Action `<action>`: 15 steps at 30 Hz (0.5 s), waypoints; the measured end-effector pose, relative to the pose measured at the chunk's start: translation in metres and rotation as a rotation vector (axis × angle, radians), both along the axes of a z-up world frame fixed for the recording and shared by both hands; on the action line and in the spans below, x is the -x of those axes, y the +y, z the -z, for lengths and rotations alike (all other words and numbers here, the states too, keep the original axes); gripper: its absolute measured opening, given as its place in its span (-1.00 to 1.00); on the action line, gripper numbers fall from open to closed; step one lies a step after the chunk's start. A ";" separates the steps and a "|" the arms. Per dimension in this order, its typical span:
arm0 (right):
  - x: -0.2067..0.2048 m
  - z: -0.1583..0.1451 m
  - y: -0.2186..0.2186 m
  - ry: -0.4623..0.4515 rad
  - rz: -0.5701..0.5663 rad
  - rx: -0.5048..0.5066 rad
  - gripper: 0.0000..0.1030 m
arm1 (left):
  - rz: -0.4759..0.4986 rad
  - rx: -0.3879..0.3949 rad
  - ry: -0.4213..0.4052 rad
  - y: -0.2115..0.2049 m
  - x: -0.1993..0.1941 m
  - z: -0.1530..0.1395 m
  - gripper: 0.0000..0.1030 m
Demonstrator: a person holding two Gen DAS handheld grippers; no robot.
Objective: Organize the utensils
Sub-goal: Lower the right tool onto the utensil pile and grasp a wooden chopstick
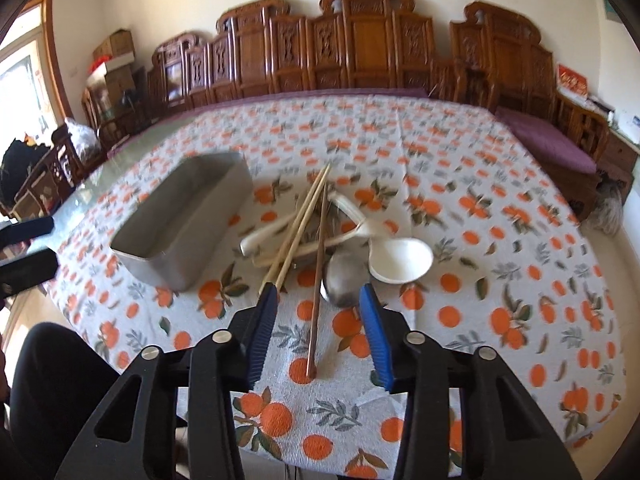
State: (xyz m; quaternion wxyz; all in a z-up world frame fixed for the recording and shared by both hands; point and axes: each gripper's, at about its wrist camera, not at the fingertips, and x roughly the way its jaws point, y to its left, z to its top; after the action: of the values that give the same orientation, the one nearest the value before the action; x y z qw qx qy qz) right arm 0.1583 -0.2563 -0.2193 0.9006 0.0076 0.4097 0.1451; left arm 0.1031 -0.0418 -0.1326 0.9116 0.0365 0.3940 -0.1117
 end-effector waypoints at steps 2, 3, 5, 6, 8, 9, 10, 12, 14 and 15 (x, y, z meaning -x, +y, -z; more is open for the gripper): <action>-0.006 0.010 0.004 0.034 -0.008 0.002 -0.21 | 0.004 0.013 0.010 -0.001 -0.004 0.001 0.81; -0.009 0.014 0.006 0.044 -0.010 0.016 -0.22 | 0.005 0.012 0.009 -0.002 -0.006 0.000 0.81; -0.013 0.024 0.012 0.071 -0.026 0.021 -0.31 | 0.006 0.010 -0.004 -0.004 -0.010 -0.003 0.73; -0.015 0.028 0.013 0.085 -0.029 0.019 -0.32 | 0.011 0.017 -0.005 -0.004 -0.013 -0.006 0.71; -0.018 0.036 0.017 0.110 -0.036 0.026 -0.40 | 0.015 0.023 -0.005 -0.006 -0.018 -0.008 0.66; -0.019 0.041 0.018 0.123 -0.035 0.033 -0.41 | 0.016 0.021 -0.006 -0.007 -0.020 -0.010 0.65; -0.021 0.044 0.019 0.132 -0.033 0.042 -0.44 | 0.019 0.019 -0.007 -0.009 -0.023 -0.011 0.62; -0.023 0.051 0.021 0.135 -0.028 0.074 -0.52 | 0.020 0.013 -0.008 -0.011 -0.028 -0.012 0.59; -0.026 0.051 0.025 0.129 -0.031 0.102 -0.58 | 0.017 0.010 -0.006 -0.012 -0.031 -0.011 0.58; -0.026 0.051 0.026 0.128 -0.031 0.118 -0.63 | 0.014 0.007 -0.004 -0.012 -0.034 -0.010 0.58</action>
State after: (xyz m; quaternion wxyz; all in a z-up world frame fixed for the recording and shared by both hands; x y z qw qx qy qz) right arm 0.1847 -0.2305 -0.2703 0.8690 -0.0427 0.4745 0.1340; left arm 0.1370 -0.0542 -0.1223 0.9117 0.0363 0.3913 -0.1196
